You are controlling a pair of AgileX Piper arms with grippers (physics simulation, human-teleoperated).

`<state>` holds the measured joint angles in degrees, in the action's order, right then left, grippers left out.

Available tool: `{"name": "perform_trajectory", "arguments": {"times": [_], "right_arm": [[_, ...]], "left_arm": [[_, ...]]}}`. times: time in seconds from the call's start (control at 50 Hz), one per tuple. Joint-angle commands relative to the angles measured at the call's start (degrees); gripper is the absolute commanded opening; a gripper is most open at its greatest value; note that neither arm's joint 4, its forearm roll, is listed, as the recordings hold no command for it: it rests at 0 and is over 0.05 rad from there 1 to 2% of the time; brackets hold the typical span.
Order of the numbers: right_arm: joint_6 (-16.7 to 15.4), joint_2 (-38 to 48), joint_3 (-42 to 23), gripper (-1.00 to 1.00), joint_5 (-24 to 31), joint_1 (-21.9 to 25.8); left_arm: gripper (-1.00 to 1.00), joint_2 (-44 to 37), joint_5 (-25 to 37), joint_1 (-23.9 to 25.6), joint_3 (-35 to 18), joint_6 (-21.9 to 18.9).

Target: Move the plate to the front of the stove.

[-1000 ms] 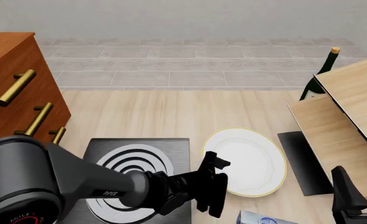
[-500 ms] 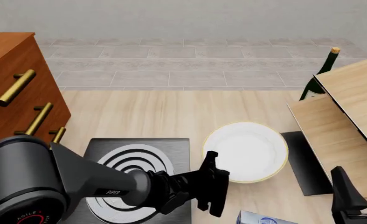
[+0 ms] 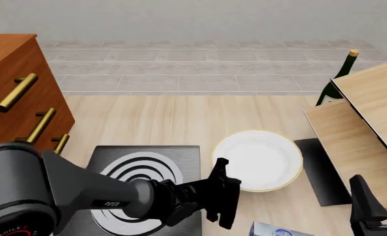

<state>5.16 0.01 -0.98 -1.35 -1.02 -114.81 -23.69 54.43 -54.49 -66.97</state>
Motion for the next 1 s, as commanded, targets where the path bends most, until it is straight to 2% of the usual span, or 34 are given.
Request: {"name": "perform_trajectory", "arguments": {"times": [0.02,0.36,0.78,1.0], "right_arm": [[0.18,0.00,-0.26,1.00,0.03,0.06],[0.53,0.00,-0.49,1.00,-0.13,0.15],[0.38,0.00,-3.11,1.00,1.22,2.37],[0.47,0.00,-4.41,1.00,2.02,3.45]], "left_arm": [[-1.00,3.68,0.26,-0.08,1.25,-1.27],[-1.00,11.17,2.31,-0.33,2.72,-2.86],[-1.00,18.71,0.08,-1.24,9.79,-6.85],[-1.00,21.97,1.32,-2.10,11.07,-7.16]]}}
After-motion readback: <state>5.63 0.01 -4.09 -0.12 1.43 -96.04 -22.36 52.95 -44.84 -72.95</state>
